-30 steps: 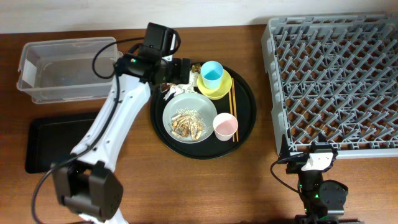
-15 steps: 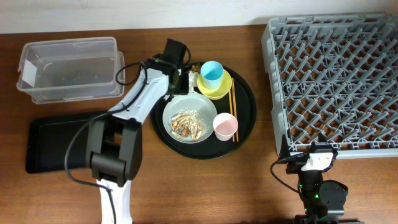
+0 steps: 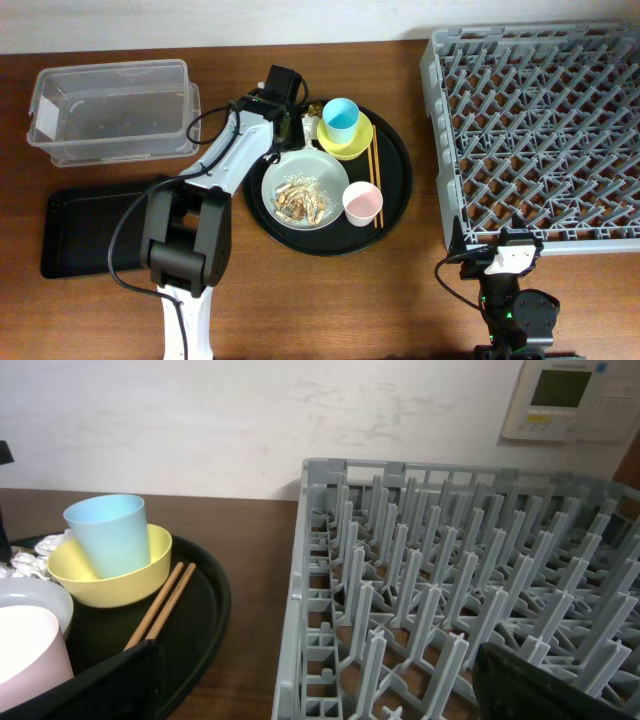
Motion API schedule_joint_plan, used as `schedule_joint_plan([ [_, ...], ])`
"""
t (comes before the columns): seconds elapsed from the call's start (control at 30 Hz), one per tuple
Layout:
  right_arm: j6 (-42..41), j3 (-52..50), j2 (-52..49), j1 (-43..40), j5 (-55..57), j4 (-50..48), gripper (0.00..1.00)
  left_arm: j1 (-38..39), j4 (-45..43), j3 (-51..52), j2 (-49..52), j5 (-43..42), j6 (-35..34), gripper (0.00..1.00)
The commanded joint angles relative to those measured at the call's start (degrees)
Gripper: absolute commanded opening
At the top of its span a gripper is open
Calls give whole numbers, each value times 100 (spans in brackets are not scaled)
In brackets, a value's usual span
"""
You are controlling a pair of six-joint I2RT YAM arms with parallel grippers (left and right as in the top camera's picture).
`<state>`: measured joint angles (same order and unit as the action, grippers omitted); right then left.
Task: Sort waste into correct bins and load items into the dishwasher rack
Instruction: 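Lower the left gripper and grasp the crumpled white tissue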
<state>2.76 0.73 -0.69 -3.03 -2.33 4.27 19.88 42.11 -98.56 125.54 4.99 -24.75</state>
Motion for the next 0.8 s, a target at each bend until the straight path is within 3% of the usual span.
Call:
schedule_joint_plan([
  [0.0,-42,-42,22,-37,-22,4,98,24,-74,52,46,190,-157,46],
  [0.77,-42,-42,22,-37,-22,4,99,155,-656,595,122,433,-328,44],
])
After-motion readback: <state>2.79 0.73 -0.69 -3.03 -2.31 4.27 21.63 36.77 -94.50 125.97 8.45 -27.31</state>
